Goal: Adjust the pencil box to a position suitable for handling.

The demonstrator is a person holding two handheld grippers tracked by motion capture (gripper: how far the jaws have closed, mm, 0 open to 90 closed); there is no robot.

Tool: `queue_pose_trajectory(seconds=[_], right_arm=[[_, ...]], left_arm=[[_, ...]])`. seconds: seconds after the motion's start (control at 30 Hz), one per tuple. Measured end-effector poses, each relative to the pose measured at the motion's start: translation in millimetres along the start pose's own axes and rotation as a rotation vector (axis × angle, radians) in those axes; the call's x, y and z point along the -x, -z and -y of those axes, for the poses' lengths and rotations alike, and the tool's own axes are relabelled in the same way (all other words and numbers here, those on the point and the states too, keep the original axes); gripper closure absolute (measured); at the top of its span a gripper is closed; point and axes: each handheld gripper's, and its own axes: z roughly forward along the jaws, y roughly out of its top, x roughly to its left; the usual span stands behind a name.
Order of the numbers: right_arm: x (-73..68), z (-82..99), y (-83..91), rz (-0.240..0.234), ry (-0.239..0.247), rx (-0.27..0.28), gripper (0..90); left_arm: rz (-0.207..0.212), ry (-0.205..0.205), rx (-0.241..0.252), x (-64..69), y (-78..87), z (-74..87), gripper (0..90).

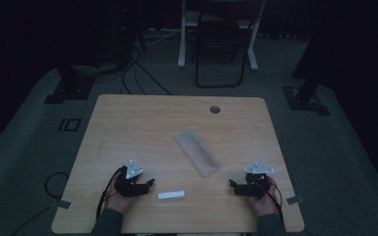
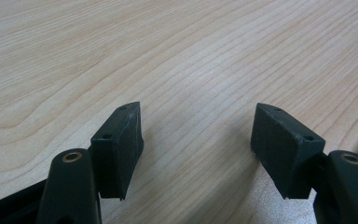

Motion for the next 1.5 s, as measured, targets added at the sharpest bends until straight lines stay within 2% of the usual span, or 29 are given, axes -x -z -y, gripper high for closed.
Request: queue_pose_trajectory(seconds=[0.17,0.27,0.33,0.6,0.8,1.0,1.13,1.3,1.43,1.47,1.5], right_arm=[[-0.9,-0.1,-0.2,0.008,-0.007,0.001,12.5],[-4.1,-2.5,2.0,0.031,-0.033,-0.015,22.0],[-8.1,-4.5,4.7,0.02,-0.04,-0.022,28.5],[-27.9,-19.3,12.9,0.006,-0.048,0.04,34.5],[-40.3,-29.1,7.5,0.009,-0.042,0.055,38.2],[-44.1,-40.5,-0.9,-0.003,-0.042,0.058,41.4],[-44.0,-47.8,-7.3,-0.003,-0.035,0.058,43.9],[-35.9,-53.2,-11.2,0.021,-0.063,0.061,49.3],[-26.1,-58.1,-14.4,0.064,-0.07,0.06,54.0],[-22.1,-60.0,-16.5,0.092,-0.085,0.052,56.3],[-19.4,-61.1,-17.6,0.101,-0.101,0.051,57.4]], left_arm=[[0.0,-0.001,0.003,0.4,-0.5,-0.3,33.8],[0.0,0.0,0.003,0.5,-0.5,-0.3,33.8],[0.001,0.0,0.003,0.6,-0.5,-0.3,33.8],[0.002,0.001,0.003,1.5,-0.6,-0.3,33.8],[0.002,-0.001,0.003,1.4,-0.6,-0.3,33.8],[0.002,-0.001,0.003,1.5,-0.6,-0.3,33.8],[0.003,0.0,0.003,1.5,-0.6,-0.3,33.8],[0.003,-0.001,0.003,1.5,-0.6,-0.3,33.8],[0.004,-0.003,0.003,1.9,-0.7,-0.4,33.8],[0.005,-0.003,0.003,1.9,-0.6,-0.4,33.8],[0.005,-0.003,0.003,1.9,-0.6,-0.4,33.7]])
